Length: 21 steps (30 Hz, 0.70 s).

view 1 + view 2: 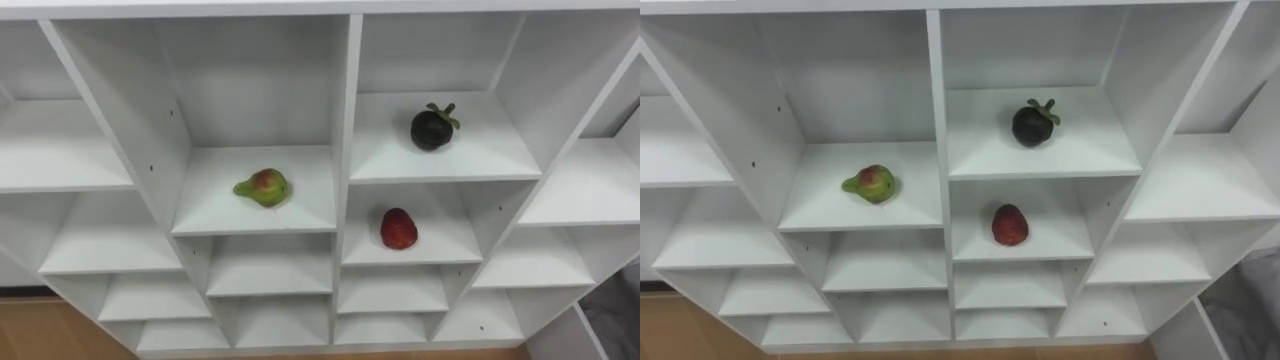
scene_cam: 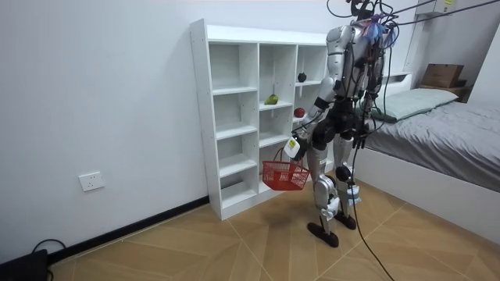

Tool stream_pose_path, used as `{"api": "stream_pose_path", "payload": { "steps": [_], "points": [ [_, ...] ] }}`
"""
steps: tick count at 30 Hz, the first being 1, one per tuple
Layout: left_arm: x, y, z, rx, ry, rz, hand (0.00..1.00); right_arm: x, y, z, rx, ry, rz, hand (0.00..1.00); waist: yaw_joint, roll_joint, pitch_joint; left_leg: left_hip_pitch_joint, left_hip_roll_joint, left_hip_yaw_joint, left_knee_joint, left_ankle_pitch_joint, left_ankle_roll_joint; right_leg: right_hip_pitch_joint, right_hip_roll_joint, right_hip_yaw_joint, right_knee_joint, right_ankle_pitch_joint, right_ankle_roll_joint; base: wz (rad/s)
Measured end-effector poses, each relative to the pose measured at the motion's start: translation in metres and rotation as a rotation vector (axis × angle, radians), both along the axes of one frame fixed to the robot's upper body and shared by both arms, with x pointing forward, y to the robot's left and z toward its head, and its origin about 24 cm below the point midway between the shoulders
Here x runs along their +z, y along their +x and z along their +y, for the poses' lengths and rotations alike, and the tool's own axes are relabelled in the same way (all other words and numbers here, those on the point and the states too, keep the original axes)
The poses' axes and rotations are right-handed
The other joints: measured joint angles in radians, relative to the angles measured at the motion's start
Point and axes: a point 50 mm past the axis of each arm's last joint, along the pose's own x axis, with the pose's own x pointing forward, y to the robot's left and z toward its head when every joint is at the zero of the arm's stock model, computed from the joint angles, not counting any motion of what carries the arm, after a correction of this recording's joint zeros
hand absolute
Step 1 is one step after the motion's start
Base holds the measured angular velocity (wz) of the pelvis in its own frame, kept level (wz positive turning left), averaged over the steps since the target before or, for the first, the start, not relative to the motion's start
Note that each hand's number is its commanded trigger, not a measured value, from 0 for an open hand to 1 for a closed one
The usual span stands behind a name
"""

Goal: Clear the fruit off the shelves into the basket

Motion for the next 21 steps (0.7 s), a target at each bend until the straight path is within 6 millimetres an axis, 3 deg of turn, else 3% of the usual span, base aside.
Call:
{"api": "stream_pose_path", "payload": {
  "steps": [5,9,13,20,21],
  "points": [
    [0.001,0.003,0.001,-0.015,0.011,-0.022,1.00,0.007,0.022,-0.003,-0.067,-0.048,-0.178,0.00,0.000,0.000,-0.0008,-0.011,0.000,0.001,0.000,0.000,0.000,-0.009,0.002,0.002,-0.004,0.004,0.000,0.00],
    [0.004,0.015,0.001,-0.018,0.011,-0.071,1.00,0.022,0.055,-0.001,-0.077,-0.062,-0.387,0.00,-0.002,-0.005,-0.0045,-0.016,0.001,0.003,0.002,0.000,0.000,-0.010,0.003,0.001,-0.018,0.012,-0.001,-0.02],
    [0.007,0.026,0.000,-0.042,0.011,-0.131,1.00,0.051,0.085,0.006,-0.035,-0.048,-0.631,0.00,-0.001,-0.006,-0.0042,-0.014,0.001,0.008,0.002,0.000,0.000,-0.012,0.003,0.002,-0.019,0.013,-0.001,-0.01],
    [0.011,0.026,0.000,-0.050,0.015,-0.182,1.00,0.103,0.108,0.021,0.013,-0.014,-0.924,0.00,-0.003,-0.005,-0.0040,-0.017,0.001,0.008,0.001,0.000,0.000,-0.014,0.003,0.000,-0.016,0.013,-0.001,0.00],
    [0.011,0.026,0.000,-0.050,0.014,-0.186,1.00,0.115,0.114,0.024,0.025,-0.004,-0.985,0.00,-0.003,0.000,-0.0070,-0.024,0.002,0.008,0.001,0.000,0.000,-0.021,0.004,0.000,-0.015,0.014,0.000,0.00]
  ]
}}
